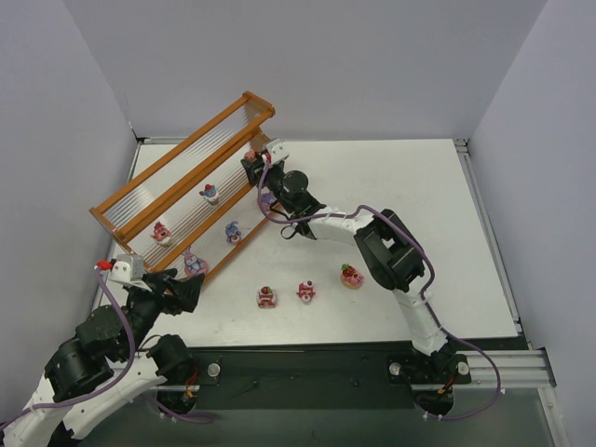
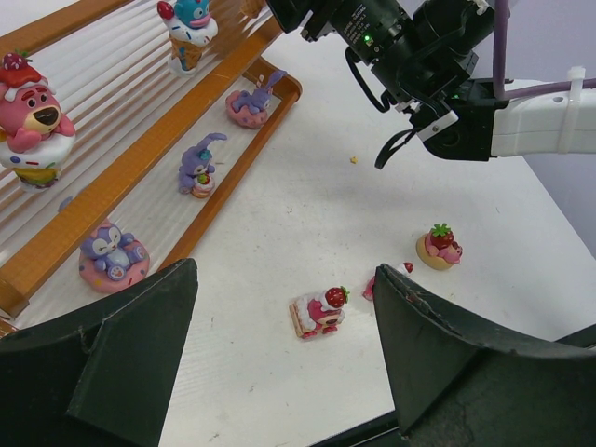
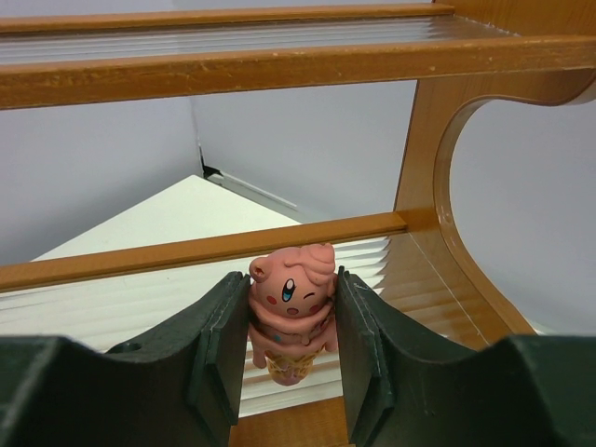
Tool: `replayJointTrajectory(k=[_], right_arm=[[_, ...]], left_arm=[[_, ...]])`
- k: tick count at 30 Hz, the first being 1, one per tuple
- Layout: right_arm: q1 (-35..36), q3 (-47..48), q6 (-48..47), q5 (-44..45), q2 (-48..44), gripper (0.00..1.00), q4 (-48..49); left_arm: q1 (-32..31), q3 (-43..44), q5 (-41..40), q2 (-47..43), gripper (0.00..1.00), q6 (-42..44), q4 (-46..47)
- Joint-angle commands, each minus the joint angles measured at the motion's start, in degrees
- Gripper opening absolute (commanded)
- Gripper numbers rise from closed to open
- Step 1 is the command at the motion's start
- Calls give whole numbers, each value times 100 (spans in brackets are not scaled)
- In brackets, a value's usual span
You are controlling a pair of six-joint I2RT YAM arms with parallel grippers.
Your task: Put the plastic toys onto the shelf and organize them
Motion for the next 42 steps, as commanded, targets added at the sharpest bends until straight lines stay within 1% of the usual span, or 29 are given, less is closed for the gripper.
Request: replayJointTrajectory(k=[1,17,18,20,21,23,24,33,40,42], right_arm=[[-53,285,-95,-85,93,5,535],[-44,285,-358,-41,216,13,667],[-44,276,-367,-32,208,16,676],[-44,241,-367,-32,199,19,684],[-53,232,-367,-24,190,23,685],[-53,215,-358,-32,190,26,702],[-53,197,-349,-32,173,30,702],[-53,214,-314,-6,164,50,720],[-53,197,-270,-6,102,56,764],[-53,188,-253,-6,85,61,772]], left_arm=[[-1,10,69,-4,86,92,34],[7,10,86,23,86,101,43],[-1,10,87,32,86,101,43],[-1,10,86,40,86,101,43],[-1,10,78,49,86,101,43],[7,10,87,67,86,109,43],[7,10,95,75,86,109,43],[7,10,130,49,86,127,52],[7,9,148,14,86,144,70],[7,10,157,23,86,145,70]])
